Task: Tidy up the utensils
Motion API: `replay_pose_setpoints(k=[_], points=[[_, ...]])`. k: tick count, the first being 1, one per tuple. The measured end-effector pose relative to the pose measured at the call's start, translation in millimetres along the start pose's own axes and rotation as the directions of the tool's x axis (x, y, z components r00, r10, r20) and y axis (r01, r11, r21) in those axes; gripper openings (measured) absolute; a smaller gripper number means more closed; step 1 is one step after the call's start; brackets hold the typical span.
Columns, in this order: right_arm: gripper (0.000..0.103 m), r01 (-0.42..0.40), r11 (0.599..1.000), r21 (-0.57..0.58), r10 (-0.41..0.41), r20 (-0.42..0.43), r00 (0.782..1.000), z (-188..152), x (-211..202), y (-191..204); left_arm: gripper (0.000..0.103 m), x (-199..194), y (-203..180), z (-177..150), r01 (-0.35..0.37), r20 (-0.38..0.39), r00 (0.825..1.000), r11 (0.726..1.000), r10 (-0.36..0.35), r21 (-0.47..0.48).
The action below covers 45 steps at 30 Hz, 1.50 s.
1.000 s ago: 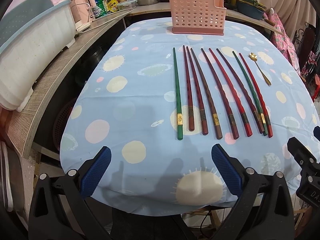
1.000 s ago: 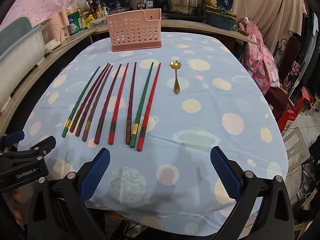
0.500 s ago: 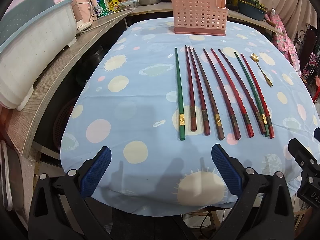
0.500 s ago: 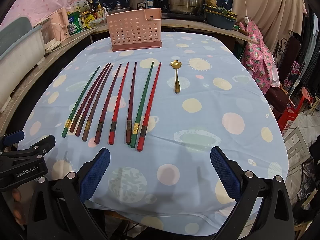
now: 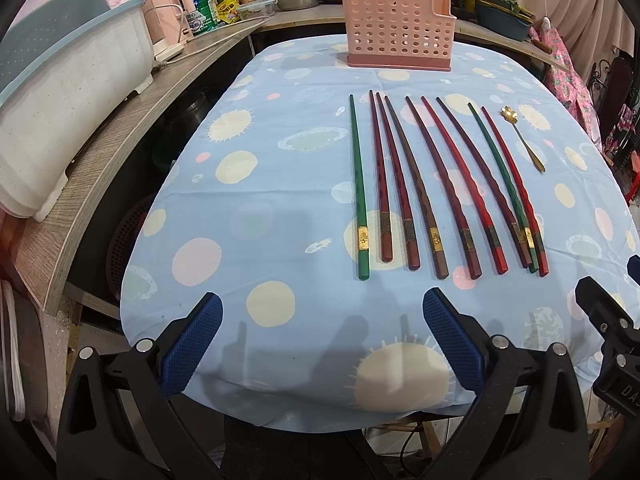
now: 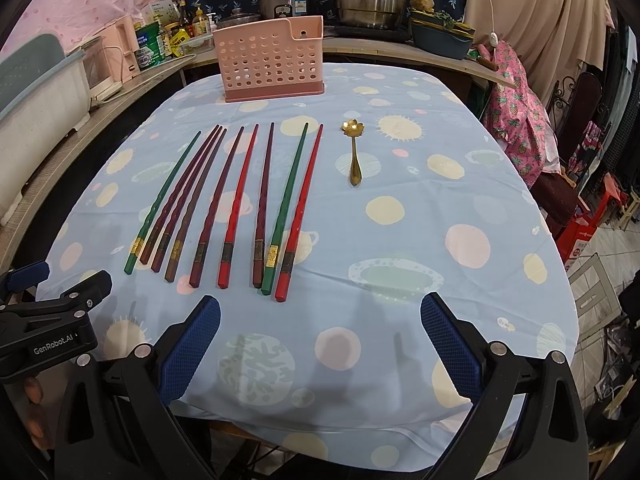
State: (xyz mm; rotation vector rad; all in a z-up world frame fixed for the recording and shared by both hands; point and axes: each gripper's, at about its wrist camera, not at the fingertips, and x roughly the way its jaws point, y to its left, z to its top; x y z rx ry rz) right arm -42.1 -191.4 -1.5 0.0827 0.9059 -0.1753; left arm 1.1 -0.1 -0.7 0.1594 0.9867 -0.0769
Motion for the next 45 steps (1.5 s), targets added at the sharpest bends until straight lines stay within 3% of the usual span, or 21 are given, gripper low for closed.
replay_pose_setpoints(k=[27, 45], points=[[0.096, -0.002, 1.0, 0.004, 0.002, -0.001, 1.0, 0, 1, -1, 0.096, 4, 1, -3, 0.002, -0.009, 1.0, 1.0, -0.002, -0.005], [0.096, -0.009, 1.0, 0.029, 0.009, 0.001, 1.0, 14, 15, -12, 0.095, 43, 19, 16, 0.023, -0.025, 0.999, 0.997, -0.025, -0.079]])
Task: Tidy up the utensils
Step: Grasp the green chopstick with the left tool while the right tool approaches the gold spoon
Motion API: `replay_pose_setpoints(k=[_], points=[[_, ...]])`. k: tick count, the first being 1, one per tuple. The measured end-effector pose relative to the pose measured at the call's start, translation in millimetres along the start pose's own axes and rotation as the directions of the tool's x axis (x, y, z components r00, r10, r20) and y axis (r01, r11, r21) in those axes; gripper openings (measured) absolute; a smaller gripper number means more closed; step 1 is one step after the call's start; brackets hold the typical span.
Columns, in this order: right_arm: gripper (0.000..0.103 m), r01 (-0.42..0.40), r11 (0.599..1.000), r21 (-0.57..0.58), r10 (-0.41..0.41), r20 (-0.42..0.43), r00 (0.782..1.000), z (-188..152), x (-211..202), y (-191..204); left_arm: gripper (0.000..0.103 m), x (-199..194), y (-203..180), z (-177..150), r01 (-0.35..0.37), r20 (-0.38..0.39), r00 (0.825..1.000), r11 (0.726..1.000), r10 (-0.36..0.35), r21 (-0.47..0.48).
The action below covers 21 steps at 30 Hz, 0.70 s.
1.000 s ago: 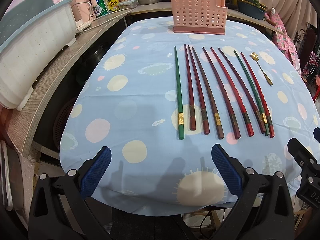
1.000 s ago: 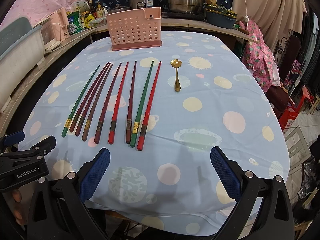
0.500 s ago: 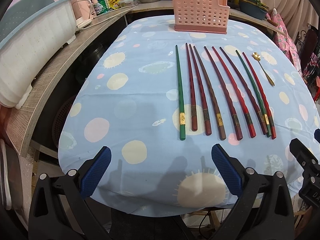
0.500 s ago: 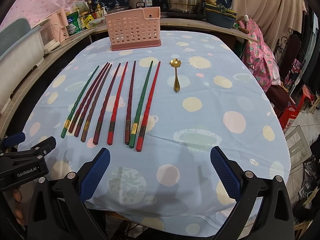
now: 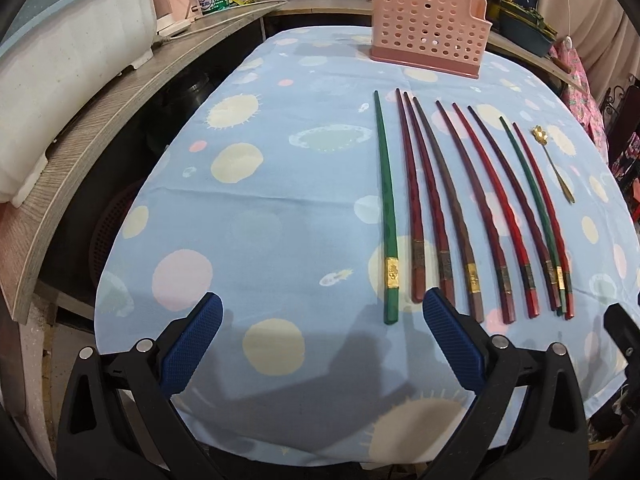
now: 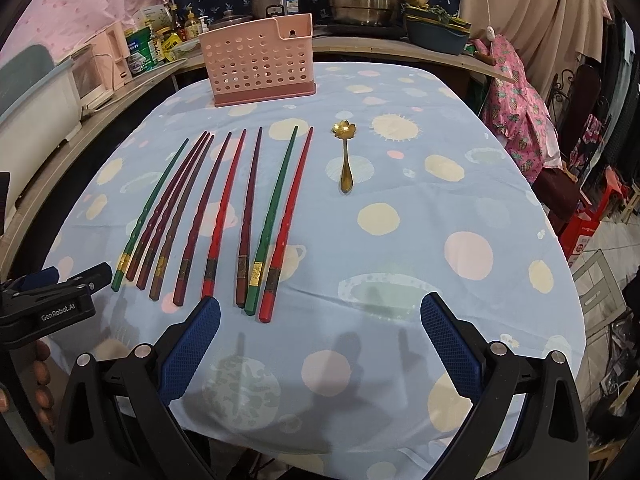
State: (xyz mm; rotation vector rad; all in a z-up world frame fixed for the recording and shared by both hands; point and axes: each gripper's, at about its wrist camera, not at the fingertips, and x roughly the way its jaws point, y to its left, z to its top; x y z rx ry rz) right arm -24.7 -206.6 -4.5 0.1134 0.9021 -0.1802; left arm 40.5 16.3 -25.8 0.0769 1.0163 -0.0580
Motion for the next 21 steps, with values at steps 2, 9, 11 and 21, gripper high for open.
replay_pose_setpoints(k=[2, 9, 11, 21], points=[[0.096, 0.003, 1.0, 0.001, -0.003, 0.005, 1.0, 3, 2, -1, 0.094, 5, -1, 1, -0.005, -0.004, 1.0, 1.0, 0.005, 0.007], [0.096, 0.015, 1.0, 0.007, -0.015, 0.021, 1.0, 20, 13, -6, 0.084, 18, 2, 5, 0.002, -0.033, 0.999, 1.0, -0.002, 0.004], [0.096, 0.021, 1.0, 0.005, -0.021, 0.035, 0.999, 25, 15, -7, 0.081, 21, 1, 7, 0.002, -0.037, 0.999, 1.0, -0.002, 0.006], [0.096, 0.045, 0.999, 0.012, -0.046, 0.065, 0.997, 50, 39, -12, 0.052, 26, -1, 20, 0.043, -0.038, 0.998, 0.999, -0.044, -0.009]])
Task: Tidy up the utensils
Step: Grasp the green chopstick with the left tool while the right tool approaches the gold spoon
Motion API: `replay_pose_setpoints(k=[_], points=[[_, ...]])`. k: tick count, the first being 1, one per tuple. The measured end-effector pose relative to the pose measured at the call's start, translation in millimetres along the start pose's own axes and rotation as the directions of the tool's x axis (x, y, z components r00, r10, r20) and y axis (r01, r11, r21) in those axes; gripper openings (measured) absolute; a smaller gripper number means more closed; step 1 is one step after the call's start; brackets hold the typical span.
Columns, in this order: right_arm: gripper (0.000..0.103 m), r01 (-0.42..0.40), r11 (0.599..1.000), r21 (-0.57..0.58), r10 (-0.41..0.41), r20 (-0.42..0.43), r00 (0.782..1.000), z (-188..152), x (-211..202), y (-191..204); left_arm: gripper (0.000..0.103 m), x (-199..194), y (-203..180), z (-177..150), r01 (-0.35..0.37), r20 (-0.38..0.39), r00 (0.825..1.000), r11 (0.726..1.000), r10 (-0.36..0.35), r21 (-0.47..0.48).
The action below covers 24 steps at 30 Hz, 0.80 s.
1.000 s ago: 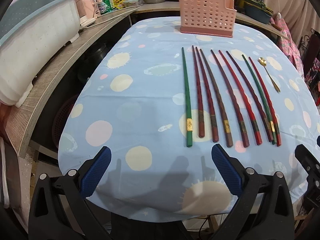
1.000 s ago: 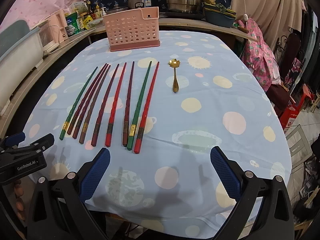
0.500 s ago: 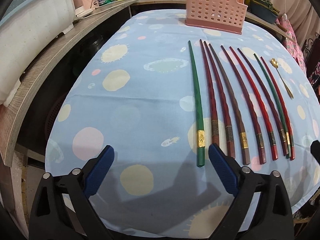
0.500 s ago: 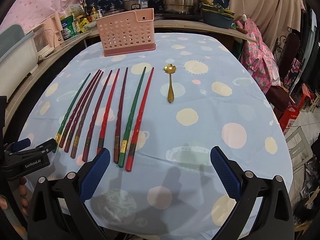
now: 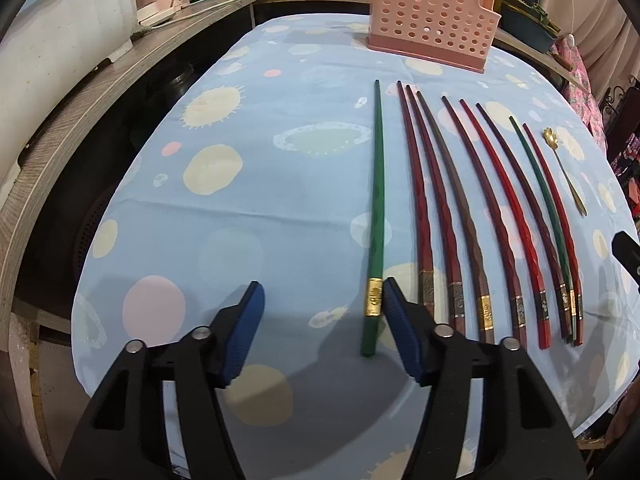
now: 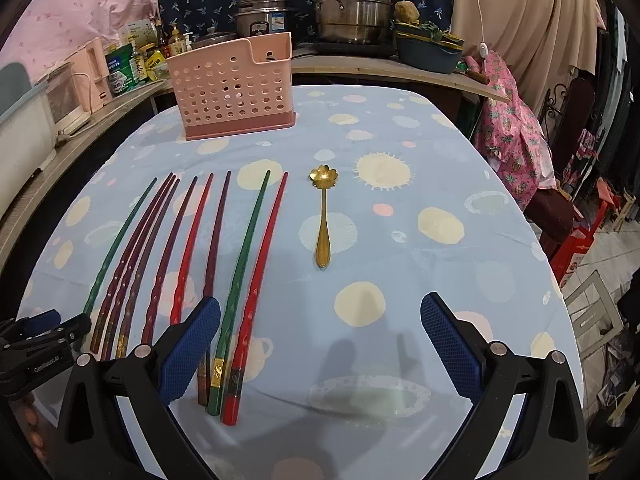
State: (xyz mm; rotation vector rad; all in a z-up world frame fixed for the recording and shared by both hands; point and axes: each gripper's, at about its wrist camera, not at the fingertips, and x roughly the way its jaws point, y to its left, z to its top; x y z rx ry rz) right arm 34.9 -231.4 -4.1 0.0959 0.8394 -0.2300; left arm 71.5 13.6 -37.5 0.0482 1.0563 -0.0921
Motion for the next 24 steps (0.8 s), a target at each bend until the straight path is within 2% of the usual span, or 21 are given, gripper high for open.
replay_pose_setpoints(k=[3, 7, 14, 20, 24], points=[[0.093, 0.003, 1.0, -0.005, -0.003, 0.004, 1.0, 6, 9, 1, 0.034, 0, 2, 4, 0.009, 0.0, 1.0, 1.0, -0.009, -0.013], [0.082, -0.008, 1.0, 0.008, 0.008, -0.003, 1.0, 15, 23, -2, 0.012, 2, 7, 10, 0.037, -0.012, 0.999, 0.999, -0.038, -0.038], [0.055, -0.026, 0.997, 0.069, 0.028, -0.028, 0.999, 34, 55, -18, 0.01, 5, 5, 13, 0.039, -0.01, 0.999, 0.999, -0.039, -0.025], [0.032, -0.04, 0.995, 0.087, 0.047, -0.079, 0.996, 33, 77, -20, 0.01, 6, 5, 14, 0.037, -0.01, 0.999, 0.999, -0.037, -0.026], [0.03, -0.025, 0.998, 0.06, 0.029, -0.066, 0.997, 29, 75, -17, 0.01, 6, 4, 14, 0.027, -0.007, 1.0, 1.0, -0.027, -0.014]])
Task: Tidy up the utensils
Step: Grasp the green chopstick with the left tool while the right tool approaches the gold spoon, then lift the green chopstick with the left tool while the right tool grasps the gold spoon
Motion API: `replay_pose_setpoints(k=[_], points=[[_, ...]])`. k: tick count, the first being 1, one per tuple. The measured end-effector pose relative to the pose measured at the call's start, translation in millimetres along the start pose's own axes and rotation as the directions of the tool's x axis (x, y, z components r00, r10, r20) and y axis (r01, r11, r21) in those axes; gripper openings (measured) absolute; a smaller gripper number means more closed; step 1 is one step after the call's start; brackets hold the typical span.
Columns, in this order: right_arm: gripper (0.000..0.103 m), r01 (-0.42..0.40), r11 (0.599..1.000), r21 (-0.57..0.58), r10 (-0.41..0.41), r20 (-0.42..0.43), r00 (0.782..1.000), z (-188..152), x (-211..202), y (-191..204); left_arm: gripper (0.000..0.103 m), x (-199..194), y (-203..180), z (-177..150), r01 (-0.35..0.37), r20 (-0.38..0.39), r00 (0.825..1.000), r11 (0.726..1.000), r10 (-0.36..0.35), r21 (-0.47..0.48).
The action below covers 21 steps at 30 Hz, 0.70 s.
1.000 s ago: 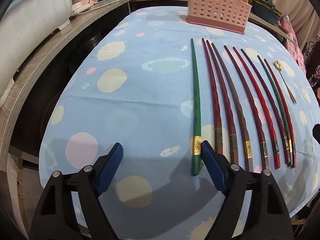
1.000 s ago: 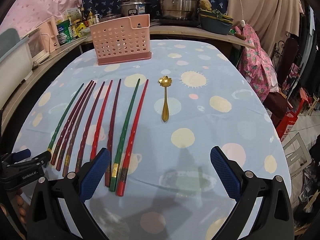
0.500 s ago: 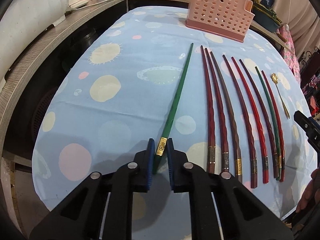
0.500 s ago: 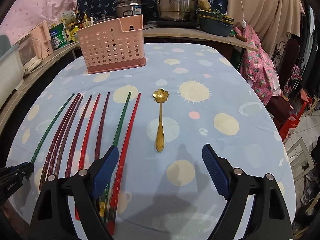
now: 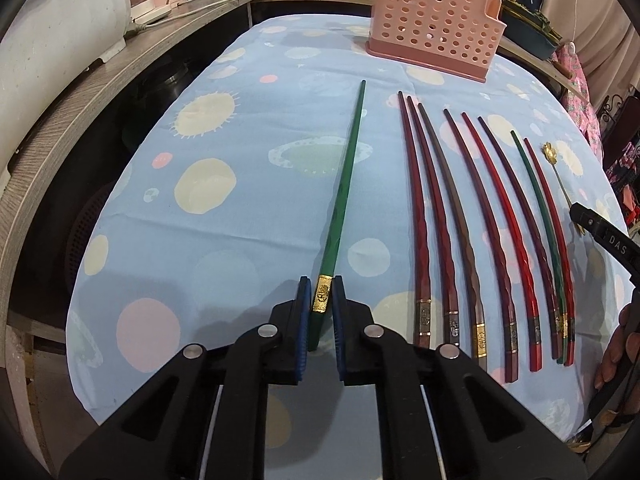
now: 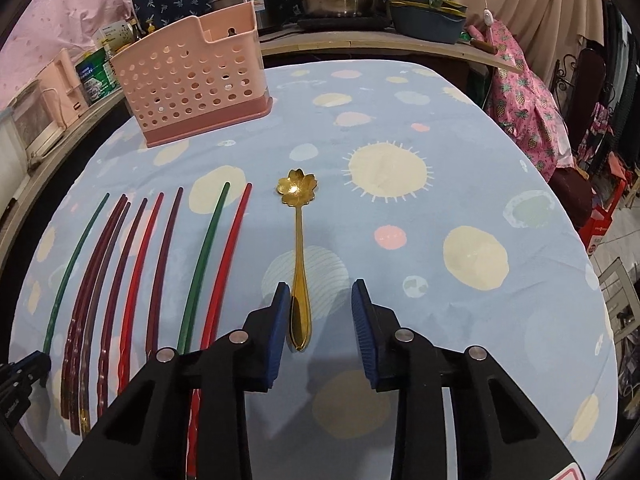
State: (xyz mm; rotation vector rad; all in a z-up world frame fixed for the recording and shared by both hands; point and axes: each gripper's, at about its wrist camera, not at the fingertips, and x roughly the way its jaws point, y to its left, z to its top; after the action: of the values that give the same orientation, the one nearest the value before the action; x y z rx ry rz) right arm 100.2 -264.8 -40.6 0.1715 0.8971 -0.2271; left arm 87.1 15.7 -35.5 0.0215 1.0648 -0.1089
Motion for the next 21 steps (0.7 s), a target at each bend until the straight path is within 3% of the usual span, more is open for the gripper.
replay_pose_setpoints(k=[5, 10, 14, 16, 21], points=[[0.012, -0.001, 1.0, -0.019, 0.002, 0.006, 1.0, -2, -2, 0, 0.01, 0, 0, 1, 0.002, -0.001, 1.0, 1.0, -0.002, -0.001], [0.01, -0.005, 1.0, -0.022, 0.006, 0.023, 1.0, -4, -15, 1, 0.01, -3, 4, 3, 0.029, -0.007, 1.0, 0.999, -0.029, -0.029], [0.01, -0.018, 1.0, -0.007, 0.019, 0.056, 0.998, -2, -34, -3, 0.009, -16, 4, 6, 0.03, 0.03, 0.999, 0.999, -0.029, -0.029], [0.001, -0.022, 1.0, 0.0, 0.022, 0.072, 0.997, 0, -42, -5, 0.008, -25, 4, 8, 0.031, 0.052, 0.998, 0.999, -0.03, -0.029], [0.001, -0.018, 1.0, 0.015, 0.016, 0.103, 0.995, 4, -57, -13, 0.008, -45, 3, 15, 0.043, 0.105, 0.994, 0.999, -0.039, -0.033]])
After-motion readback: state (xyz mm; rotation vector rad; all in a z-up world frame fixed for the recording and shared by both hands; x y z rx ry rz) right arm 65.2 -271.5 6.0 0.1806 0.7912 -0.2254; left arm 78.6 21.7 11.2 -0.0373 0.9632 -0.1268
